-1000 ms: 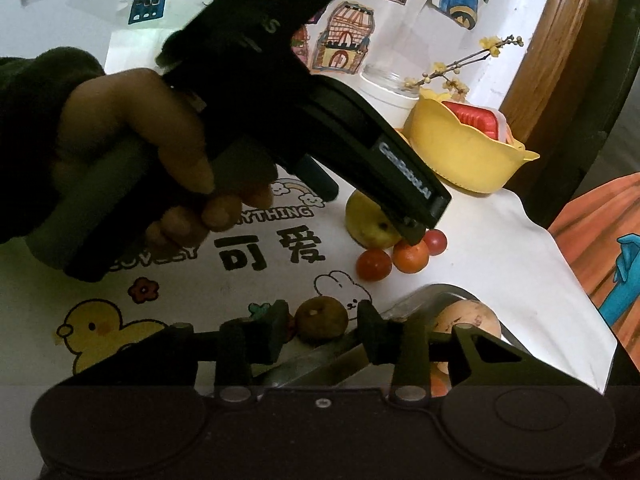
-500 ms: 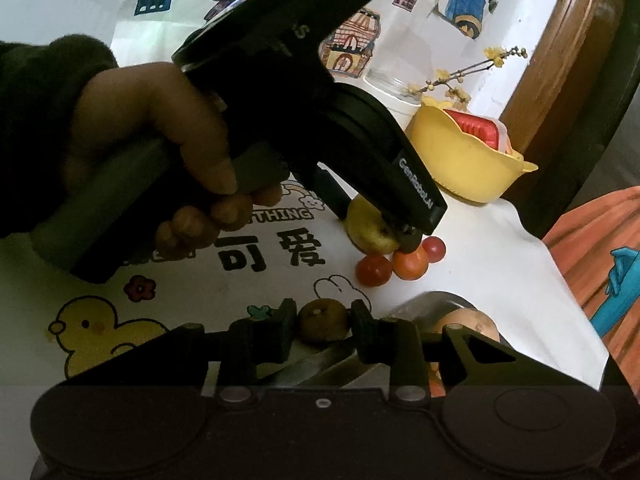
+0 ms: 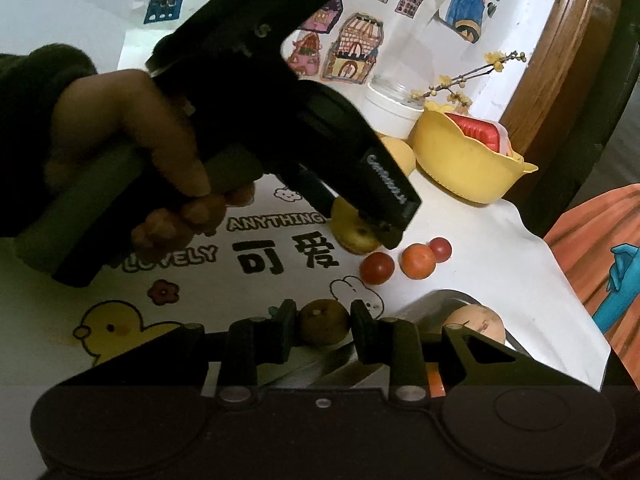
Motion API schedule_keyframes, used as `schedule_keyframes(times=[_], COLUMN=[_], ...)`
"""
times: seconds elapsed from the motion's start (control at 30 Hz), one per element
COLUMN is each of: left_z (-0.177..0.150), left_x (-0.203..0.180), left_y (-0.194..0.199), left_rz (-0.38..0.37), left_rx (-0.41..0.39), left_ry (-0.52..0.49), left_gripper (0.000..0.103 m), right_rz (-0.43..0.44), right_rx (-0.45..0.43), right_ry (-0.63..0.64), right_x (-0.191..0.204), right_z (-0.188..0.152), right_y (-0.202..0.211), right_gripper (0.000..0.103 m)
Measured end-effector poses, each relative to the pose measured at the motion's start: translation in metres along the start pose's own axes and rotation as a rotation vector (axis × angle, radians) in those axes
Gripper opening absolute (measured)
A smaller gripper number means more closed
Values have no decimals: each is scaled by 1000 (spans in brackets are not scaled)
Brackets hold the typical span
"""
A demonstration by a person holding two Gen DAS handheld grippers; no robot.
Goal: Organize fruits
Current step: 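Grasp the yellow-green pear with the left tool while the right tool grasps another brown kiwi, then carry the pear with the left tool while the right tool carries the kiwi over the tray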
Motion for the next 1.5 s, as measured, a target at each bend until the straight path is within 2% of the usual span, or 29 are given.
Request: schedule_keyframes(times=[1.03,1.5], left_z=[-55,-74], left_x=[-11,-20], left_y=[60,73], left_rz=[-8,-53], left_rx=[12,15], left_ry=[-45,-65], left_gripper=[63,62], right_rz=[-62,-91], right_rx=[-11,0], right_ry=[-57,-98], right_x=[10,11], right_z=[-20,-33], right_y=[55,66], right_gripper=[31,31])
Point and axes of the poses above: each gripper's, at about its wrist camera, not at the fingertips, and y roughly against the way its jaws point, x to its left, z to its top, the point moved 1 cm from there along -y, roughly the way its jaws point, and after that the axes turned 4 degrees about y, right-handed, at the moved point
